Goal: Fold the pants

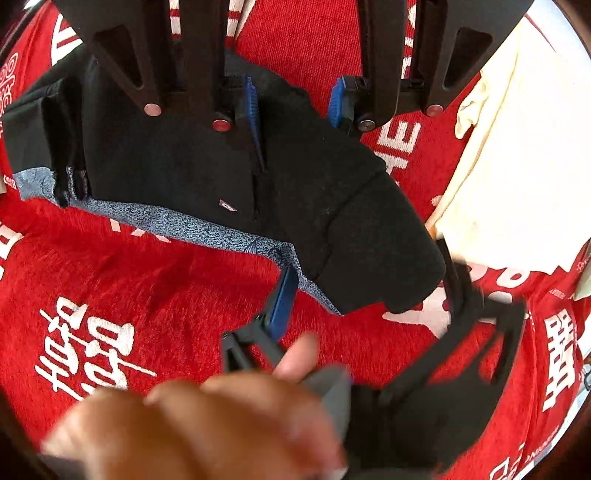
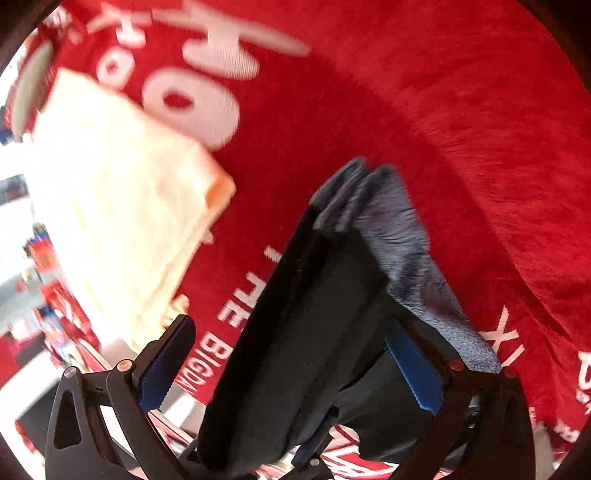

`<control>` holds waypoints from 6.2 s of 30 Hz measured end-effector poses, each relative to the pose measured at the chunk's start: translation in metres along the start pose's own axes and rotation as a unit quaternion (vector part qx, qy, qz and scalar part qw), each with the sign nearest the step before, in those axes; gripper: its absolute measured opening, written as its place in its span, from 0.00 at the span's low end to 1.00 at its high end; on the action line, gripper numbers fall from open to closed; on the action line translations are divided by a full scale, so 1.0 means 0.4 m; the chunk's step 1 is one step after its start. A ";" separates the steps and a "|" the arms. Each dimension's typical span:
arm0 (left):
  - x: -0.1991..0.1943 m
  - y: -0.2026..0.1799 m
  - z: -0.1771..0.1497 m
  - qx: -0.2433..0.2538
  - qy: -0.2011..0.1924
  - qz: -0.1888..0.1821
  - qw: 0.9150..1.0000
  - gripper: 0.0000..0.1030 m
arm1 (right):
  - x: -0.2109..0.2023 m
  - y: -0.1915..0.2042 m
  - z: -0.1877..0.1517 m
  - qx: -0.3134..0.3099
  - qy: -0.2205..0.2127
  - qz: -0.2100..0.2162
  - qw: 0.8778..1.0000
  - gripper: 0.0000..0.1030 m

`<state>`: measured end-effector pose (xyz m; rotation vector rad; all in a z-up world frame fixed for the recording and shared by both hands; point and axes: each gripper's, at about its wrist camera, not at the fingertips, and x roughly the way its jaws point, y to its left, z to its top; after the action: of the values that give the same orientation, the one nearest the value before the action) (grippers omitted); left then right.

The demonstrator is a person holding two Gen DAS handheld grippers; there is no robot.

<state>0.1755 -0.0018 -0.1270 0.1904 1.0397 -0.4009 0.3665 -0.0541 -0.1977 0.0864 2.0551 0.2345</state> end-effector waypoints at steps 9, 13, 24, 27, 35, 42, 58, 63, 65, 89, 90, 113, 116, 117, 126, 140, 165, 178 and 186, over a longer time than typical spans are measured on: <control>-0.047 -0.057 0.021 0.035 -0.022 -0.013 0.999 0.30 | -0.066 -0.077 -0.102 -0.014 -0.073 0.007 0.997 0.18; -0.105 -0.117 0.041 0.054 -0.041 -0.037 0.997 0.31 | -0.142 -0.162 -0.211 0.007 -0.139 0.061 0.988 0.17; -0.262 -0.395 0.033 0.148 -0.066 -0.107 0.981 0.31 | -0.292 -0.466 -0.637 0.099 -0.307 0.201 0.925 0.16; -0.287 -0.506 0.006 0.194 -0.061 -0.126 0.971 0.31 | -0.286 -0.554 -0.763 0.132 -0.340 0.228 0.903 0.16; -0.278 -0.747 -0.099 0.280 -0.024 -0.145 0.949 0.31 | -0.185 -0.784 -1.032 0.231 -0.384 0.279 0.850 0.16; -0.229 -0.874 -0.148 0.300 0.001 -0.127 0.945 0.30 | -0.060 -0.928 -1.156 0.284 -0.397 0.319 0.812 0.16; -0.149 -0.993 -0.275 0.364 0.035 -0.097 0.926 0.45 | 0.190 -1.063 -1.238 0.341 -0.369 0.340 0.795 0.17; -0.163 -0.966 -0.251 0.354 0.059 -0.119 0.926 0.57 | 0.191 -1.059 -1.250 0.348 -0.376 0.326 0.795 0.18; -0.166 -0.935 -0.236 0.337 0.070 -0.125 0.930 0.63 | 0.184 -1.049 -1.255 0.347 -0.376 0.308 0.802 0.19; -0.027 -0.592 -0.082 0.138 0.123 -0.047 0.982 0.79 | 0.161 -0.885 -1.274 0.347 -0.333 -0.003 0.877 0.74; -0.022 -0.594 -0.087 0.139 0.123 -0.047 0.982 0.79 | 0.160 -0.879 -1.272 0.340 -0.335 -0.015 0.879 0.74; 0.010 -0.561 -0.061 0.136 0.156 -0.051 0.977 0.88 | 0.145 -0.827 -1.241 0.334 -0.320 -0.103 0.881 0.81; 0.009 -0.556 -0.056 0.138 0.157 -0.049 0.977 0.88 | 0.142 -0.819 -1.239 0.327 -0.322 -0.113 0.881 0.82; 0.008 -0.551 -0.051 0.138 0.157 -0.049 0.977 0.87 | 0.141 -0.818 -1.238 0.325 -0.323 -0.120 0.881 0.82; 0.033 -0.458 0.032 0.128 0.154 -0.091 0.976 0.87 | 0.126 -0.961 -1.299 0.356 -0.361 0.072 0.859 0.83; 0.193 -0.437 0.062 0.105 0.246 -0.258 0.928 0.88 | 0.216 -1.108 -1.199 0.288 -0.341 0.282 0.849 0.83; 0.028 -0.507 0.058 0.109 0.215 -0.312 0.919 0.59 | 0.135 -1.057 -1.241 0.299 -0.362 0.378 0.798 0.42; -0.034 -0.490 -0.139 0.143 0.245 -0.235 0.930 0.68 | 0.246 -0.900 -1.369 0.324 -0.328 0.359 0.811 0.42; -0.022 -0.480 -0.163 0.138 0.206 -0.164 0.955 1.00 | 0.255 -0.870 -1.342 0.316 -0.339 0.219 0.859 0.68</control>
<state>0.0411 -0.1526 -0.1452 0.3640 1.4322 -0.8354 -0.1404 -0.4477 -0.1094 0.9197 1.3000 -0.1919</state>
